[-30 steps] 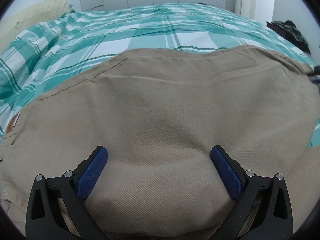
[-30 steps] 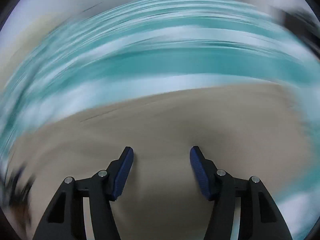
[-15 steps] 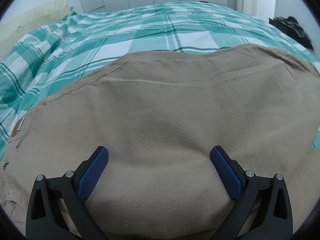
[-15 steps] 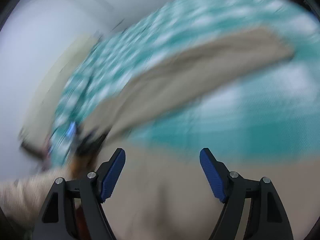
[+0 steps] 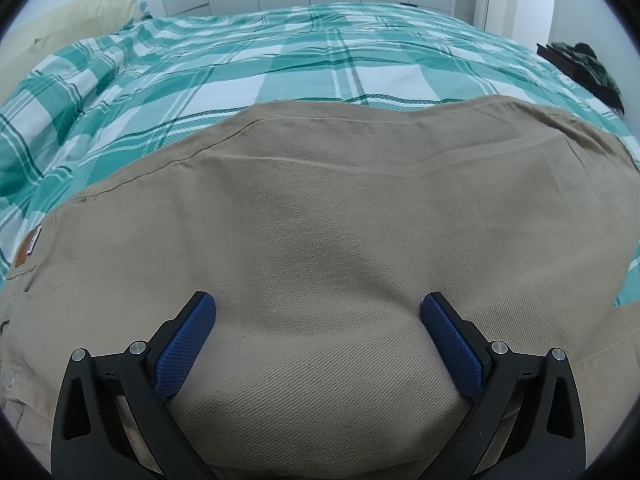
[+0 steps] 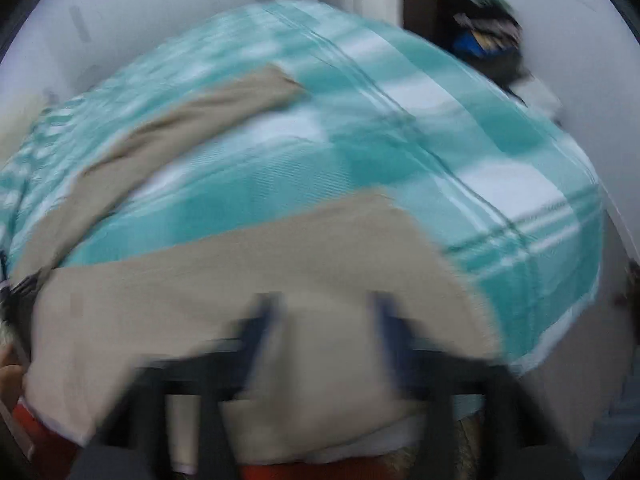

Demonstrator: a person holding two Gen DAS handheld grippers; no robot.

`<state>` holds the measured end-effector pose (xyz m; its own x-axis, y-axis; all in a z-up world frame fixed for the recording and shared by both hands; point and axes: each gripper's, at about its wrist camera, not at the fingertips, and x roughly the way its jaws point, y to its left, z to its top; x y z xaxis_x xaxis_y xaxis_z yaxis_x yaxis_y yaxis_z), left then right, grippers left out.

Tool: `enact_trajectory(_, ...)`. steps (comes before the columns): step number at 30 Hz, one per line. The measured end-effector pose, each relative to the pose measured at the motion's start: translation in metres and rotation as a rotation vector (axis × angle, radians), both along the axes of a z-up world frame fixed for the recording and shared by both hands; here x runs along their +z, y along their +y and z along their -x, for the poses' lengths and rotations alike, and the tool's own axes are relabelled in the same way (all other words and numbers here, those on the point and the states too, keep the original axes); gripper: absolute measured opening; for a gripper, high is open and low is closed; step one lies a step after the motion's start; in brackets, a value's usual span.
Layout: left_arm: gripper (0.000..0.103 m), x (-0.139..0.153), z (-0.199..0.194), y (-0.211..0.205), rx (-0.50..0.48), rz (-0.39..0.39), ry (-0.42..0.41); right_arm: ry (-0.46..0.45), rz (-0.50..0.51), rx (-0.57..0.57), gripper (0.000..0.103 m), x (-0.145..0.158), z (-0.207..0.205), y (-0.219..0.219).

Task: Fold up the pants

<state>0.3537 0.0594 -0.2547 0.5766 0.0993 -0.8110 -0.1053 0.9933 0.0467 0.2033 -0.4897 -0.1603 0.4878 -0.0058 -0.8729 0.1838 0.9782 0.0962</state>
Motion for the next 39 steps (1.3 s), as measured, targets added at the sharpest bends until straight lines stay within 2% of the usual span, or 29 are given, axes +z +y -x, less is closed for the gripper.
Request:
enact_trajectory(2, 0.102, 0.0, 0.0, -0.001, 0.0, 0.0, 0.0, -0.08, -0.057, 0.06, 0.078, 0.013, 0.008, 0.037)
enact_trajectory(6, 0.102, 0.0, 0.0, 0.0, -0.001, 0.002, 0.002, -0.141, -0.132, 0.205, 0.078, 0.011, 0.006, 0.127)
enact_trajectory(9, 0.102, 0.0, 0.0, 0.0, -0.001, 0.002, 0.002, -0.081, -0.121, 0.303, 0.08, -0.019, -0.003, 0.181)
enact_trajectory(12, 0.102, 0.0, 0.0, 0.001, 0.0, 0.004, 0.005, 0.033, -0.027, 0.336, 0.085, -0.066, 0.012, 0.207)
enact_trajectory(14, 0.102, 0.0, 0.0, 0.001, 0.0, 0.004, 0.005, -0.04, 0.026, 0.355, 0.09, -0.07, 0.02, 0.207)
enact_trajectory(18, 0.102, 0.0, 0.0, 0.001, 0.0, 0.004, 0.005, -0.037, -0.019, 0.349, 0.093, -0.071, 0.015, 0.199)
enact_trajectory(27, 0.102, 0.0, 0.0, 0.001, 0.0, 0.004, 0.005, -0.08, 0.0, 0.375, 0.095, -0.072, 0.028, 0.213)
enact_trajectory(39, 0.102, -0.001, 0.0, 0.001, 0.0, 0.004, 0.004, -0.088, 0.002, 0.379, 0.097, -0.075, 0.027, 0.214)
